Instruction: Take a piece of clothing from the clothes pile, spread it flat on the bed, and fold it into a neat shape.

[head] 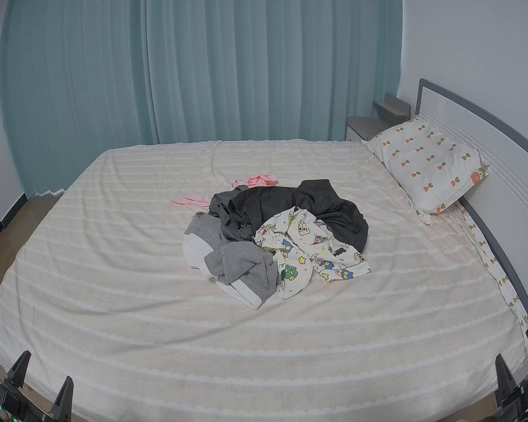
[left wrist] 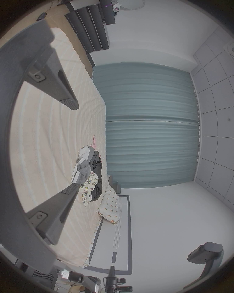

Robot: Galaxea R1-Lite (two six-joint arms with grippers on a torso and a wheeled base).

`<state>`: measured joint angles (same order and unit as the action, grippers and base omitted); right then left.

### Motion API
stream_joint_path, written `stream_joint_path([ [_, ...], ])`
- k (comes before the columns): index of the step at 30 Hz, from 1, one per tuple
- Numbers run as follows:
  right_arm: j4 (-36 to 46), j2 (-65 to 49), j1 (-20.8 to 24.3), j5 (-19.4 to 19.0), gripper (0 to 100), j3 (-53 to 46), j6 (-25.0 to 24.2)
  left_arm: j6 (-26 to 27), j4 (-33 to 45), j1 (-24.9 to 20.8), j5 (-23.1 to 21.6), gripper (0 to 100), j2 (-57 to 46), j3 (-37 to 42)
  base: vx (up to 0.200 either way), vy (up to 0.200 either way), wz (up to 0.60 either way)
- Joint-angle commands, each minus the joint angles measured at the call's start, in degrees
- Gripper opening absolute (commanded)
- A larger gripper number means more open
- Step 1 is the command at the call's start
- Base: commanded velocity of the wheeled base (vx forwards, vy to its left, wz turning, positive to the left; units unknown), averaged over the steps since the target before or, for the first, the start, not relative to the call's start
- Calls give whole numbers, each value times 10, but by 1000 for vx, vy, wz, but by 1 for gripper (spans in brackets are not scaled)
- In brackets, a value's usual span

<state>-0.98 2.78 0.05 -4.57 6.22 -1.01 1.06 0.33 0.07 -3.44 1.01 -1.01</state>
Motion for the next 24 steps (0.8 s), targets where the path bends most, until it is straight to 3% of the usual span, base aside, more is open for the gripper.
stream_joint_path([
  [1,30,253,6,-122,100,367,-77,-1,0,-1,0,100,-8,9,0,0,0],
  [2,67,292,6,-156,100,359,-58,0,0,-1,0,100,-8,9,0,0,0],
  [6,54,385,13,-161,100,311,-87,0,0,-1,0,100,-8,9,0,0,0],
  [13,-23,593,43,-148,100,308,-95,0,0,0,0,100,-8,9,0,0,0],
  [16,-65,696,56,-127,100,328,-103,0,0,0,0,100,-8,9,0,0,0],
  [18,-69,705,58,-125,100,331,-104,0,0,-1,0,100,-8,9,0,0,0],
  [19,-109,781,72,-115,100,345,-140,0,0,0,0,100,-8,9,0,0,0],
  [24,-180,924,115,-46,100,393,-206,0,0,0,0,100,-8,9,0,0,0],
])
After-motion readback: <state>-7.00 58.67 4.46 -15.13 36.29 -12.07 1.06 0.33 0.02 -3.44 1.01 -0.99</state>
